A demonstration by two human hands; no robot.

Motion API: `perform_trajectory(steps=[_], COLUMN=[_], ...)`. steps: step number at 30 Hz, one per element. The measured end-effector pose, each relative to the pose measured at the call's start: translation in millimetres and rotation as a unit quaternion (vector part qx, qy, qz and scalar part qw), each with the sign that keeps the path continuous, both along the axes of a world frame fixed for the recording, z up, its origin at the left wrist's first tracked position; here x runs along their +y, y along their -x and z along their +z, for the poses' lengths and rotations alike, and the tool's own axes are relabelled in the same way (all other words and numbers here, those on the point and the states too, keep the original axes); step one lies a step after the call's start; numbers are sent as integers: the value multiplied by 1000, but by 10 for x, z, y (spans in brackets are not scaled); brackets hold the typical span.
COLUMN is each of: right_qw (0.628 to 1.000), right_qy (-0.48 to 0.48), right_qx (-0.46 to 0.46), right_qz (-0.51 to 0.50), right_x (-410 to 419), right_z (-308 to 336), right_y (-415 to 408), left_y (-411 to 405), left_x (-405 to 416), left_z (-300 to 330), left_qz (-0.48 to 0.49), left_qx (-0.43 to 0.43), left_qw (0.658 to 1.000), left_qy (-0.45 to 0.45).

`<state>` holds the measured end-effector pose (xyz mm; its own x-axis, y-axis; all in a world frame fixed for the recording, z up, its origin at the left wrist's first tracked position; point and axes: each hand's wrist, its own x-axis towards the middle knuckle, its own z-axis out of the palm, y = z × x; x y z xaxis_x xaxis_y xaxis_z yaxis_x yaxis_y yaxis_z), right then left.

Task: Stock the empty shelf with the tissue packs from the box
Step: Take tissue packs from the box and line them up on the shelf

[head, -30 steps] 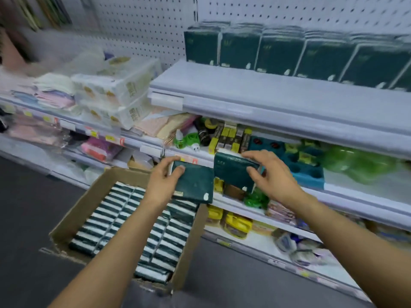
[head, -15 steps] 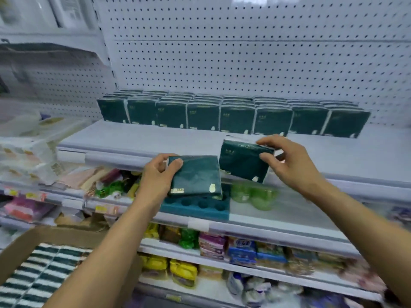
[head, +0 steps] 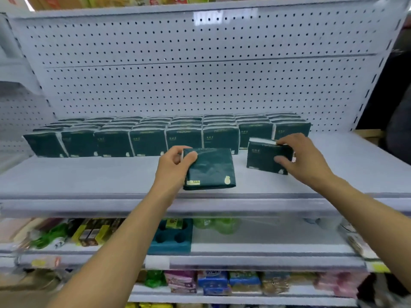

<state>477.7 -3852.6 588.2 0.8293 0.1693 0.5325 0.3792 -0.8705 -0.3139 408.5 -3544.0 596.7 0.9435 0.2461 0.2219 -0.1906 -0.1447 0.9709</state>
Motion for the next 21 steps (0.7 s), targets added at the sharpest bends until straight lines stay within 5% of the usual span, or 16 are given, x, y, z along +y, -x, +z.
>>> perform_trajectory(steps=[21], right_qw=[994], right_qy=[81], right_qx=[-66], right_qz=[-33], right_x=[183], right_z=[-188], right_y=[-1046], left_y=[-948], left_x=[-135], left_z=[-69], left_qz=[-54], left_qx=[18], left_qw=[998], left_qy=[-3])
